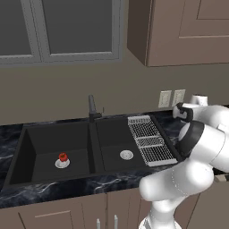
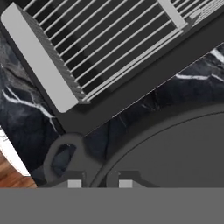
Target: Dump the bell pepper from the pot into the sink. Then turn on the water and wash the bell pepper. Then turn off the water and put the bell pepper back in the pot.
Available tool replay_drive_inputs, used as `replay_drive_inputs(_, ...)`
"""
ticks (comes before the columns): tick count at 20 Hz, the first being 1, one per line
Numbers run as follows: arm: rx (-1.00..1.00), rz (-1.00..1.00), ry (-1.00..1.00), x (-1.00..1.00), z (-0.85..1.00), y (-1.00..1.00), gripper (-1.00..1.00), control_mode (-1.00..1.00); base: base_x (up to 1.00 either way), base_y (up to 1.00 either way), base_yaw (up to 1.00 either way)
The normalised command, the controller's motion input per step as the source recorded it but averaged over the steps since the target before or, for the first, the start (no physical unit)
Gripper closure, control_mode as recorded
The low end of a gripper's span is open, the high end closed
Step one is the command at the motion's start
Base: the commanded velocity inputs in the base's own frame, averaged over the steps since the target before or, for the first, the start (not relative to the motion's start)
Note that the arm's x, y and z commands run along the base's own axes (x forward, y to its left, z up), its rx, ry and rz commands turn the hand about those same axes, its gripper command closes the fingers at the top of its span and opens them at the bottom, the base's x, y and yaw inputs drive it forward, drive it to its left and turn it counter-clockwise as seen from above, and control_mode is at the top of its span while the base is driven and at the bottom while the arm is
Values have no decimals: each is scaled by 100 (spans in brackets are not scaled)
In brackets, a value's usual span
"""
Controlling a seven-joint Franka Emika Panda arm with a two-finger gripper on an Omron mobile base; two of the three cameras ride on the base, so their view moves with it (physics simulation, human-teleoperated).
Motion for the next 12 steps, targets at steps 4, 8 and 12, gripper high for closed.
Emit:
replay_drive_inputs(4,2,2,-4,0,-6,0,-100,-100,0,0,0)
replay_drive_inputs(8,0,0,-6,-21,6,0,-100,-100,0,0,0)
replay_drive_inputs(12,0,0,-4,-41,31,0,-100,-100,0,0,0)
